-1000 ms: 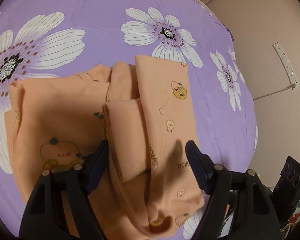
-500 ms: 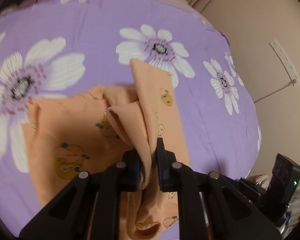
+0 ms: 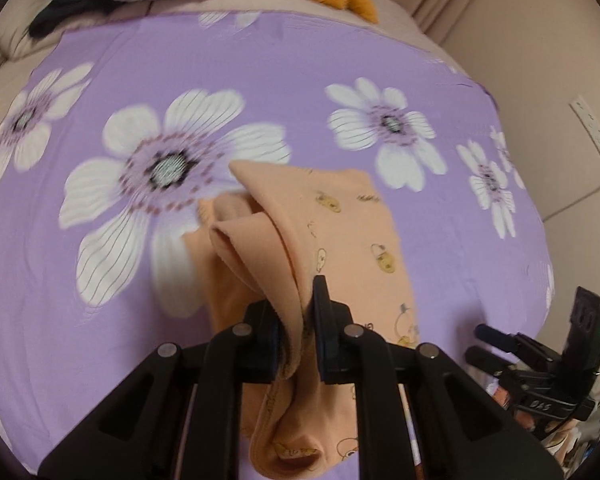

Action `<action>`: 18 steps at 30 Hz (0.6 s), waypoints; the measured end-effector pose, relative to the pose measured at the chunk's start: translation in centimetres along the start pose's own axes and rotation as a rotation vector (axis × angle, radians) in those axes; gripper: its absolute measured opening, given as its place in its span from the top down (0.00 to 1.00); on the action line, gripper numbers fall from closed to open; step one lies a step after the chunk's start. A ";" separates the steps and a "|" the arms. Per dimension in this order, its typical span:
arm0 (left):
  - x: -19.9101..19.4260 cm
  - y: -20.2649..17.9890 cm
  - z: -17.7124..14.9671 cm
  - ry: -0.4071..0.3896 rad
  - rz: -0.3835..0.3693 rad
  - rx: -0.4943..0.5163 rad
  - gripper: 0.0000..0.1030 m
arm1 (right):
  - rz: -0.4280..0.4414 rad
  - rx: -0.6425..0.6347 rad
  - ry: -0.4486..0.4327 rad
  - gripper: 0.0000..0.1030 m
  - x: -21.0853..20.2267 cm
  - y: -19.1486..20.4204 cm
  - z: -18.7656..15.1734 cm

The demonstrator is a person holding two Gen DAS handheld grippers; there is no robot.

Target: Fold small clothes

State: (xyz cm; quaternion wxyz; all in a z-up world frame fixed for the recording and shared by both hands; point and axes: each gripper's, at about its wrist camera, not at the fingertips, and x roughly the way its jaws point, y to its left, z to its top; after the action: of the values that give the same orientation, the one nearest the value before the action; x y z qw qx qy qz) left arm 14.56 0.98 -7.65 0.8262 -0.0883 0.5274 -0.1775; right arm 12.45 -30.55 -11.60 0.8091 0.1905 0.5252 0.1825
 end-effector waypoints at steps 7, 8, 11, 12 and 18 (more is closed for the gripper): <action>0.8 2.0 -1.9 0.015 0.020 -0.041 0.87 | -0.007 -0.024 0.012 0.39 0.5 0.7 0.2; 1.1 2.3 -2.2 0.020 0.019 -0.054 0.86 | -0.008 -0.026 0.011 0.39 0.5 0.8 0.2; 1.4 2.8 -2.6 0.015 0.022 -0.075 0.85 | -0.008 -0.024 0.021 0.39 0.8 0.8 0.1; 1.5 2.9 -2.7 0.011 0.027 -0.078 0.85 | -0.009 -0.022 0.024 0.39 0.9 0.8 0.1; 1.4 2.8 -3.0 0.011 0.056 -0.098 0.81 | -0.013 -0.019 0.030 0.39 1.1 0.9 -0.2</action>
State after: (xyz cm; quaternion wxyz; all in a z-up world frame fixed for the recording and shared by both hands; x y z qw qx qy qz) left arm 12.91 3.11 -11.08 0.8226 -0.1129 0.5423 -0.1285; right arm 12.61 -29.22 -12.03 0.8040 0.1769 0.5367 0.1852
